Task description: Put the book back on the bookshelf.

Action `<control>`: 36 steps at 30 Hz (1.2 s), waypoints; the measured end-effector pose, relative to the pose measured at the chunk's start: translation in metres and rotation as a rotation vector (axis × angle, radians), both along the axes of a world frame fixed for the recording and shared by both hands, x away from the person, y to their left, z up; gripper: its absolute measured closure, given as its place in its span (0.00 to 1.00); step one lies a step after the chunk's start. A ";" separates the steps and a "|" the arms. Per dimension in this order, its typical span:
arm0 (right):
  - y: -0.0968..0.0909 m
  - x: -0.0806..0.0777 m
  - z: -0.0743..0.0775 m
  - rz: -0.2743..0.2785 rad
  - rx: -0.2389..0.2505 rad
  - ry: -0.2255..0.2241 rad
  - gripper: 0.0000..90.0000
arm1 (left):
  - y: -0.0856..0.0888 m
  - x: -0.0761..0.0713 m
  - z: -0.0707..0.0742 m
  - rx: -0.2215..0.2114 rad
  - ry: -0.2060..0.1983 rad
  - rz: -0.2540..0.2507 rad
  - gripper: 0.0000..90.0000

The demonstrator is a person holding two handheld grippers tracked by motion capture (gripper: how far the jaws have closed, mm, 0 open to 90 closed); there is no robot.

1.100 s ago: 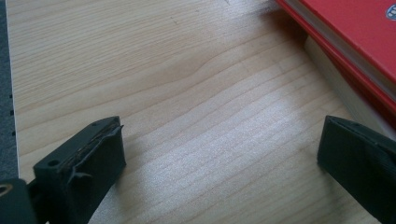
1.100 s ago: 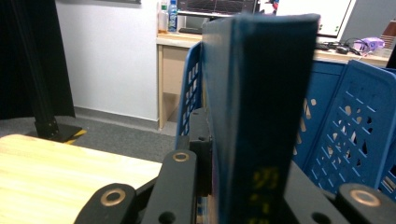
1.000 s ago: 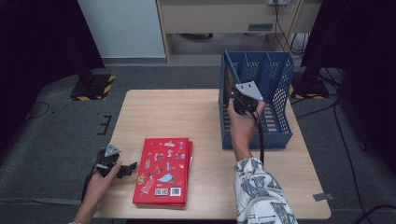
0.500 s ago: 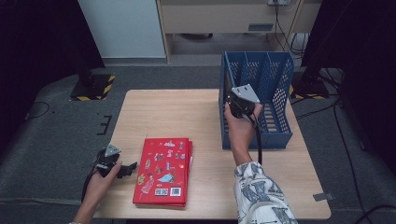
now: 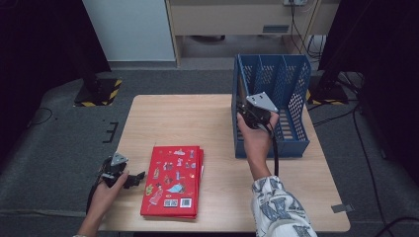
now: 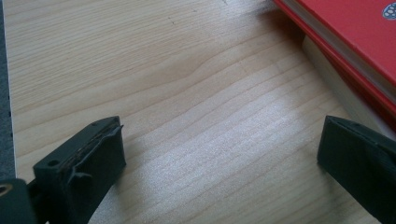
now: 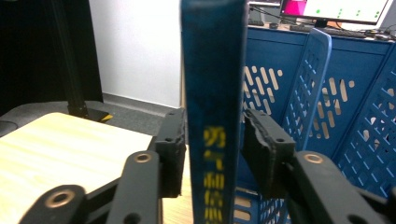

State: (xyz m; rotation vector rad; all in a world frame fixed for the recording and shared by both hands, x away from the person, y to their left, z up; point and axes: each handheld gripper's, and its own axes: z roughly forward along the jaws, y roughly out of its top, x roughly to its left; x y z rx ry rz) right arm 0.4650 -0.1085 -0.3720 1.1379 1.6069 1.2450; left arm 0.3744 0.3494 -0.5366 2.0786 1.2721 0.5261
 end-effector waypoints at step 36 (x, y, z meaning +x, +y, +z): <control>-0.018 -0.045 -0.029 0.119 -0.083 0.090 0.77 | 0.000 0.000 0.000 0.000 -0.002 -0.002 0.00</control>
